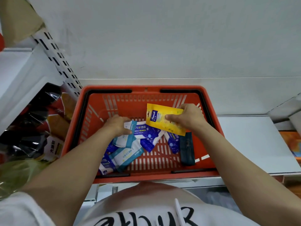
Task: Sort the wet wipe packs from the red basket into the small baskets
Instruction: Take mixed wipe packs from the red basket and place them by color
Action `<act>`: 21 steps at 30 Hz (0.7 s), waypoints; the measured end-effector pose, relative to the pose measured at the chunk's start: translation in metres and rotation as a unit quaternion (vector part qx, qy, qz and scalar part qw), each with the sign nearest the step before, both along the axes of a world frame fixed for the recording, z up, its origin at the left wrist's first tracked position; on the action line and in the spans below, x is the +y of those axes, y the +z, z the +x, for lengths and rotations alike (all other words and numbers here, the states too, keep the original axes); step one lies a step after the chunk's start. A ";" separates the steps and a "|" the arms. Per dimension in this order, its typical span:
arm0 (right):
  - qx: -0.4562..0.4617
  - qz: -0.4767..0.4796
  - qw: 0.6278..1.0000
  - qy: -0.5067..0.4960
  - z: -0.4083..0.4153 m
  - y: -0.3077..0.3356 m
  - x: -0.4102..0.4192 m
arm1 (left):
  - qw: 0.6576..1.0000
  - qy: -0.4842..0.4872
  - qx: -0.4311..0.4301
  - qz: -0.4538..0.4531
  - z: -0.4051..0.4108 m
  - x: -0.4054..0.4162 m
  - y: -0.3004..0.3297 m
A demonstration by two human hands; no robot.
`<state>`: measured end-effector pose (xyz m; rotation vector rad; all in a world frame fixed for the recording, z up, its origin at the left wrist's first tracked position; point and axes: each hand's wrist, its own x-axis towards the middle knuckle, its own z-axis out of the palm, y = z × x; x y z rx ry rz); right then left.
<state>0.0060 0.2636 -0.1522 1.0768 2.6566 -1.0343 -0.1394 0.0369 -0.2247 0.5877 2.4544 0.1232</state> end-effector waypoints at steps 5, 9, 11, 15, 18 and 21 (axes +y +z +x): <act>-0.007 -0.013 1.000 -0.001 0.001 0.001 0.002 | 0.998 -0.047 -0.006 -0.050 0.005 -0.001 -0.015; -0.013 -0.034 0.999 -0.002 0.003 0.002 0.004 | 0.990 -0.099 0.098 -0.029 0.004 0.002 -0.013; -0.010 -0.065 0.998 -0.011 0.005 0.004 0.002 | 0.989 -0.116 0.083 -0.024 0.006 0.003 -0.014; -0.002 -0.124 0.992 -0.027 0.009 0.005 -0.004 | 0.995 -0.089 -0.009 -0.033 0.010 0.002 -0.016; 0.030 -0.143 0.989 -0.035 0.015 0.008 -0.006 | 0.997 -0.037 -0.070 -0.012 0.006 0.005 -0.009; 0.079 -0.147 0.984 -0.066 0.022 0.013 -0.005 | 0.980 0.079 -0.143 0.114 -0.003 0.009 0.009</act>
